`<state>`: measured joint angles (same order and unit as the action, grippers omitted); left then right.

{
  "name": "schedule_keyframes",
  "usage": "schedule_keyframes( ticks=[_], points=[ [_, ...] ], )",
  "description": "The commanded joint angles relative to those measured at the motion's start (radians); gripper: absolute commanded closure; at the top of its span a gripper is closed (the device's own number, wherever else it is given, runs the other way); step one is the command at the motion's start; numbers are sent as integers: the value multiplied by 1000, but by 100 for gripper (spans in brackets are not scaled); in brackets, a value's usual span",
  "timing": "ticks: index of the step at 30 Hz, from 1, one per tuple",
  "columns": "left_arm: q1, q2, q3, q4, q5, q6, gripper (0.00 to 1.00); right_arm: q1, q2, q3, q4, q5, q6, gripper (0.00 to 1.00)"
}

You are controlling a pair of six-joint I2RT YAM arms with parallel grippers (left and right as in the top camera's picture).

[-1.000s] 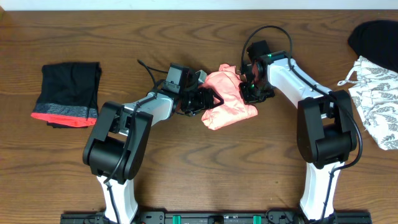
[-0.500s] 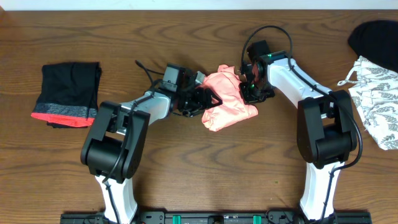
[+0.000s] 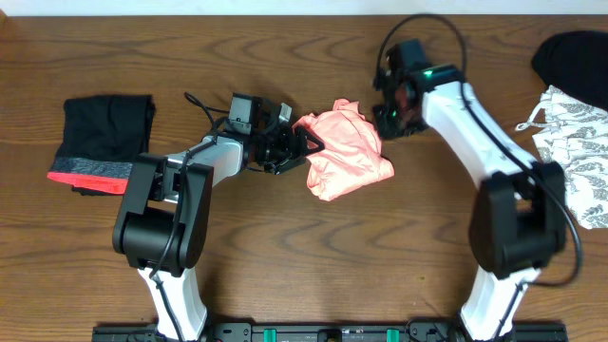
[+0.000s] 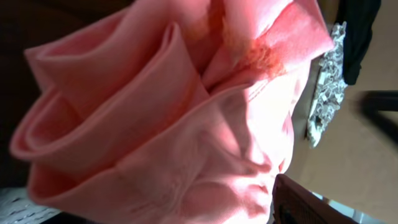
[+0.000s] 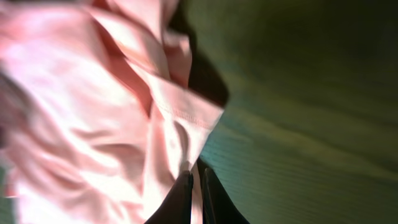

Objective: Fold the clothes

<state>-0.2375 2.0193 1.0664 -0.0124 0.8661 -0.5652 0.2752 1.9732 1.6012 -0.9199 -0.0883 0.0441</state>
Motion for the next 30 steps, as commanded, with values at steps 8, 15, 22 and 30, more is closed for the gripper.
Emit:
schedule_keyframes(
  ticks=[8,15,22,30],
  points=[
    [6,53,-34,-34,-258,14,23,30,3,19,-35,-149,6,95],
    [6,53,-34,-39,-329,14,22,89,62,8,-34,-149,8,96],
    [6,53,-34,-60,-385,21,22,111,130,6,-31,-148,39,96],
    [2,68,-34,-34,-389,21,21,108,187,5,-29,-144,49,96]
  ],
)
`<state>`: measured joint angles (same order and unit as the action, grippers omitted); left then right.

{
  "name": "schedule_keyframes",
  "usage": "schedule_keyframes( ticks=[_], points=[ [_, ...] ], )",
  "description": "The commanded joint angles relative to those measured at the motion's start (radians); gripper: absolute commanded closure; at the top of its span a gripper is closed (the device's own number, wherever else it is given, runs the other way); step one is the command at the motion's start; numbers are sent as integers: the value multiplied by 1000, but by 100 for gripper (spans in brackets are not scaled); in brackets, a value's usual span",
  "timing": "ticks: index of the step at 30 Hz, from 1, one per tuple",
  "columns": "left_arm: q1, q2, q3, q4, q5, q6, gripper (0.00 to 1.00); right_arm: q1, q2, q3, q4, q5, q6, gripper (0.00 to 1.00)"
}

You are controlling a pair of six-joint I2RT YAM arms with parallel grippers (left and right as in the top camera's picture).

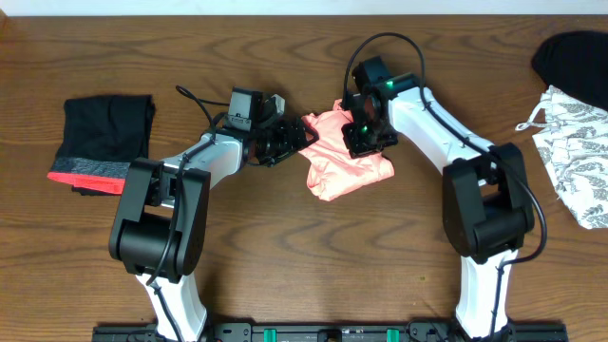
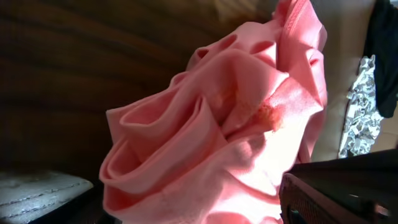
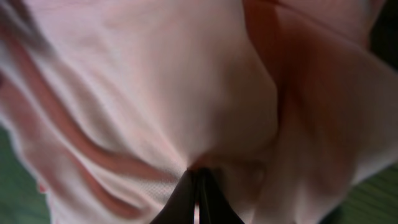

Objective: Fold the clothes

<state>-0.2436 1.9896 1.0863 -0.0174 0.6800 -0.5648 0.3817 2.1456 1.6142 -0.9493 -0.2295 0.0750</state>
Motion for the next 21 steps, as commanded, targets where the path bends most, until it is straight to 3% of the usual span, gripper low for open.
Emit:
schedule_keyframes(
  ticks=[1,9,21],
  points=[
    [7,107,-54,-23,-203,21,21,1,15,-8,1,-3,18,96],
    [4,158,-54,3,-298,32,22,1,16,-7,2,-3,29,96],
    [-74,160,-54,6,-299,28,27,1,16,-8,12,-3,37,97]
  ],
)
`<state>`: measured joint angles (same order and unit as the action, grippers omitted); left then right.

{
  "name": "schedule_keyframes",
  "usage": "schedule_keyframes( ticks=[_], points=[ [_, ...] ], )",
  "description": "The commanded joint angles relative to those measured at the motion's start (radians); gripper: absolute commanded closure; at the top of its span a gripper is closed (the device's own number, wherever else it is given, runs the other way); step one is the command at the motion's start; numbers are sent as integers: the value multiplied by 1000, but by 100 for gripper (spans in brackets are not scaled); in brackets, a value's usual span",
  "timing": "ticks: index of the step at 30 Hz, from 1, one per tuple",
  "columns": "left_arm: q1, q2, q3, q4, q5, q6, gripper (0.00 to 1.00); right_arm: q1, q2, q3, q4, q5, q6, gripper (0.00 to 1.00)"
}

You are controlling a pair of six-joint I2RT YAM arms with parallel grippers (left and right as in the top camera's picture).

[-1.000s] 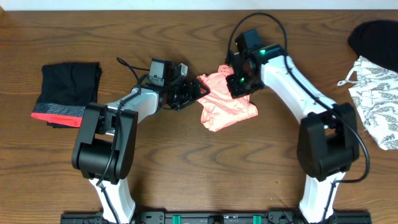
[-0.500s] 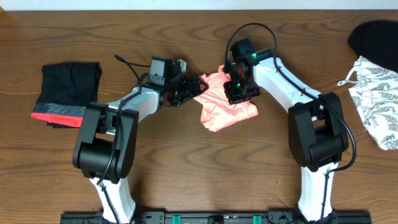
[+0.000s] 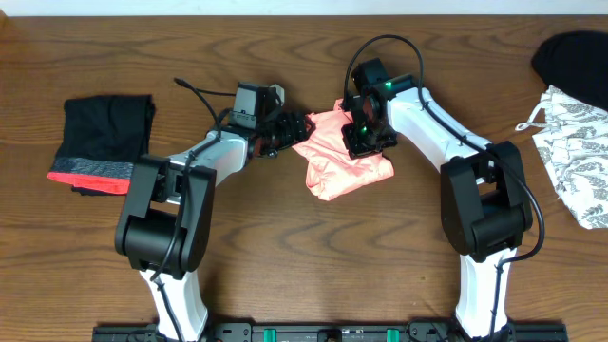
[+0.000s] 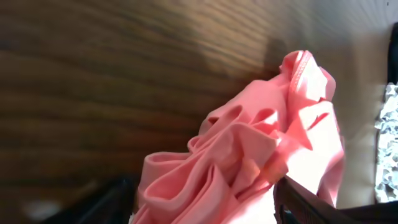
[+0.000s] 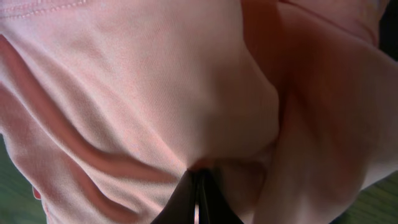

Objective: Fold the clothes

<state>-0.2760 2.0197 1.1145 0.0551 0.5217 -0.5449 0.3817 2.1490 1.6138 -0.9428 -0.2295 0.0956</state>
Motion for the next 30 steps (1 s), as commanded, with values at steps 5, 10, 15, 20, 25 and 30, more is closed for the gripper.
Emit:
schedule_keyframes(
  ticks=[5,10,15,20,25,30],
  points=[
    [-123,140,-82,-76,-144,-1,28,1,12,-7,8,-4,23,96],
    [-145,147,-82,-48,-149,-14,29,2,12,-7,8,-4,23,96],
    [-118,147,-82,-16,-149,-13,55,3,12,-7,7,-4,23,96],
    [-80,146,-82,4,-149,-9,81,4,12,-7,8,-4,23,96],
    [-58,137,-78,14,-149,34,94,4,11,-7,7,-4,23,96],
    [-44,71,-74,14,-158,69,94,2,-47,6,-6,-3,6,96]
  ],
)
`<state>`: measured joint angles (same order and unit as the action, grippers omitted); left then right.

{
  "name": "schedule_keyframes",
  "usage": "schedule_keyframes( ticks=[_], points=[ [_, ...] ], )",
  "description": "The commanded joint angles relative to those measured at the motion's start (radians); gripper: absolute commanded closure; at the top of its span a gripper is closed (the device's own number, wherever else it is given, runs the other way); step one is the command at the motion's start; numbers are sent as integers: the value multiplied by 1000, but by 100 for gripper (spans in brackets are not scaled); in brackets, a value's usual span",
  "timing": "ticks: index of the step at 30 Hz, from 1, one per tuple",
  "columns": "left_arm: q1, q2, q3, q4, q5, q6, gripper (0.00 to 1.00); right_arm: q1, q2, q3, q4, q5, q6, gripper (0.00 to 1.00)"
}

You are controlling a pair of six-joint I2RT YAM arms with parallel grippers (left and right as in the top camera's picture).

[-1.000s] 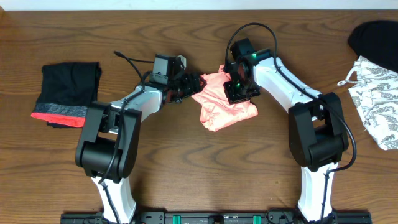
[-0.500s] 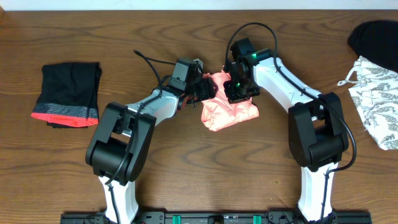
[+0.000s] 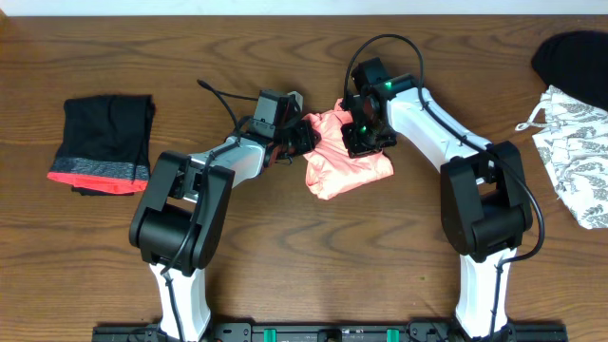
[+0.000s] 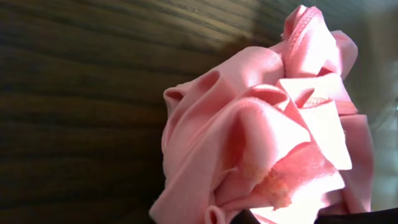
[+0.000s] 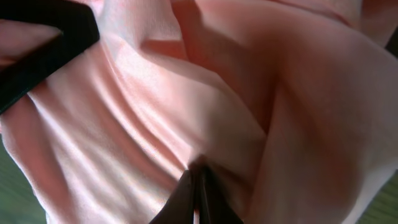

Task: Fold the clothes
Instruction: 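Lift the pink shirt with the left gripper and carry it left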

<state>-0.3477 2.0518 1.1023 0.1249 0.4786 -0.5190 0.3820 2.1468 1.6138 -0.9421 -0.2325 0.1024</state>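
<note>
A crumpled pink garment (image 3: pixel 347 166) lies mid-table. It fills the left wrist view (image 4: pixel 261 124) and the right wrist view (image 5: pixel 155 112). My right gripper (image 3: pixel 364 136) sits on its upper part, fingers (image 5: pixel 198 177) shut on a pinch of the pink cloth. My left gripper (image 3: pixel 302 135) presses into the garment's left edge. Bunched cloth covers its jaws in the left wrist view, so their state is hidden. One of its black fingers (image 5: pixel 56 43) shows in the right wrist view, lying against the cloth.
A folded black garment with a red band (image 3: pixel 100 142) lies at the far left. At the right edge are a black garment (image 3: pixel 570 52) and a white patterned one (image 3: pixel 575 142). The wooden table (image 3: pixel 313 266) is bare toward the front.
My left arm has moved right, so its gripper is now pushed into the garment's left edge and cloth hides its fingers. The right gripper stays shut on the garment in the same place.
At first my left jaws stood open around the garment's left tip, and my right gripper was shut beside its upper right edge. Then the right gripper was shut on the garment's top. The left gripper stood further left, still open, and is now back against the cloth.
</note>
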Motion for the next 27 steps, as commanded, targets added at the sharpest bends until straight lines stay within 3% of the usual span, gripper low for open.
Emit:
schedule_keyframes(
  ticks=[1,13,27],
  points=[
    [32,16,-62,-58,-127,43,94,-3,-70,10,-9,0,-7,95],
    [56,-236,-62,-116,-322,43,94,-62,-393,16,-26,0,-14,96],
    [156,-382,-60,-116,-387,55,94,-68,-422,15,-76,0,-14,96]
  ],
)
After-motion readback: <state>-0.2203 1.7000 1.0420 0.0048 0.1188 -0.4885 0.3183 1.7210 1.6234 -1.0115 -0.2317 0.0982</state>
